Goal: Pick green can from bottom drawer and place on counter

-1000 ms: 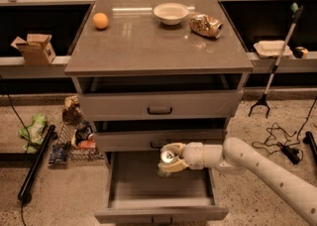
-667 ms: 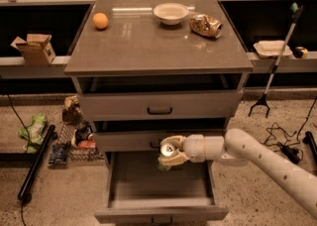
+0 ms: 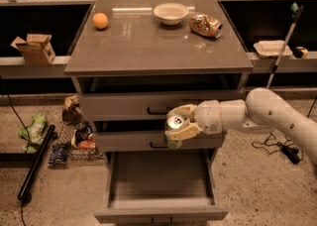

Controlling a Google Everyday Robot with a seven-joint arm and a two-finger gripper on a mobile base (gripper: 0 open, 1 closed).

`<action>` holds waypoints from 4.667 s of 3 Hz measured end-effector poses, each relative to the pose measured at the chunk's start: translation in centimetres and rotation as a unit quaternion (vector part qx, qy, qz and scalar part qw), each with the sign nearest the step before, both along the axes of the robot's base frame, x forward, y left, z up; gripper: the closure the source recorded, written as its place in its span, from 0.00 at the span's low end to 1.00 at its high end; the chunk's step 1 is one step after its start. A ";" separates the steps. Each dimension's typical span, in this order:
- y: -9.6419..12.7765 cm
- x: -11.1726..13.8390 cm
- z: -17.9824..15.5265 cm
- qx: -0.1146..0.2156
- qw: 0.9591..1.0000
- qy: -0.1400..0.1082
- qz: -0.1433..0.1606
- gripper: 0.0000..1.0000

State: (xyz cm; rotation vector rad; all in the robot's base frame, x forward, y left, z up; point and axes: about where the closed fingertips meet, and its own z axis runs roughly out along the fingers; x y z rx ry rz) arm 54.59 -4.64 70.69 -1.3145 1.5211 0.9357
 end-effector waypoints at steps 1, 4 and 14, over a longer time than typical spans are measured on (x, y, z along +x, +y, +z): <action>0.0 0.0 0.0 0.000 1.000 0.000 0.000 1.00; 2.5 1.7 22.1 -0.108 0.993 -0.040 -0.008 1.00; 8.0 26.1 23.4 -0.030 0.961 0.024 -0.274 1.00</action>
Offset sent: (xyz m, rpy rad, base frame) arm 0.0191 0.0114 0.1532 -0.1517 -0.0547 0.0351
